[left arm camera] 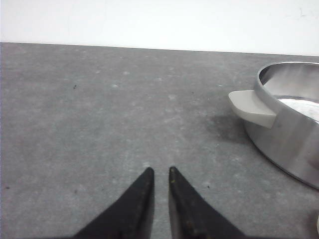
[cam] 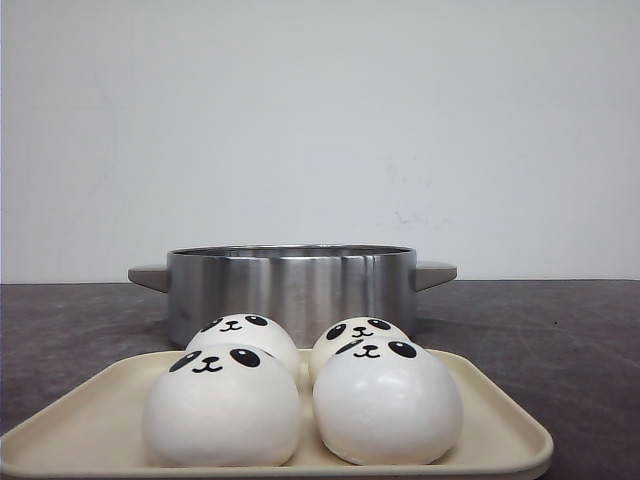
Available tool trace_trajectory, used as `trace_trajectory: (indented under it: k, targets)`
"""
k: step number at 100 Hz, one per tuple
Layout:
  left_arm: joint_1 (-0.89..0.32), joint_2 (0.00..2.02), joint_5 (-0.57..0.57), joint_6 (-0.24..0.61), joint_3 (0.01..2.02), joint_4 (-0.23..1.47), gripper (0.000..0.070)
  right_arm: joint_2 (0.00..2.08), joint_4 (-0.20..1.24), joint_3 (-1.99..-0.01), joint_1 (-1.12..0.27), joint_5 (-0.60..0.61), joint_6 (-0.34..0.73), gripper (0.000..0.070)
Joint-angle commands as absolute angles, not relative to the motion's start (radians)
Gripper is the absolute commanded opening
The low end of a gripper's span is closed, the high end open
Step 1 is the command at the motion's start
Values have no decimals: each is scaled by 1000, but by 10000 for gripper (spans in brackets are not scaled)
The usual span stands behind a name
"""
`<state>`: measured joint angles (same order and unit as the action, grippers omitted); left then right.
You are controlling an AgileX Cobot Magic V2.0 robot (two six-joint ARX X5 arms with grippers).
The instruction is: Steam buns
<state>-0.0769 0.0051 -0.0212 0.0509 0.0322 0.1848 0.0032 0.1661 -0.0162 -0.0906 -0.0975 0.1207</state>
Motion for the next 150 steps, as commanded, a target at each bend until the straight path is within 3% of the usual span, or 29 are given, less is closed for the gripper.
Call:
trace_trajectory:
  k: [1,90,110,116,129,136,141,150]
  targets:
    - [-79,3,-23,42,14,189,5,4,158,-13,-92,-99,131,15]
    - [-79,3,-22,42,14,190,5,4,157,-13,-92,-98,132,15]
    - [-79,3,-21,50,14,187,6,4,129,-14,-92,-36,287,15]
    - [-79,3,-11,118,17,185,6,4,68,-15,-92,22,357,15]
    - [-79,3,61,514,47,185,4,4,-130,-33,-92,195,464,6]
    - [-79,3,110,652,77,184,4,4,-184,-66,-92,218,520,6]
    - [-79,4,140,681,108,168,5,6,-139,-118,-92,216,539,6]
    - [-79,20,165,628,184,142,7,46,30,-261,-92,202,517,5]
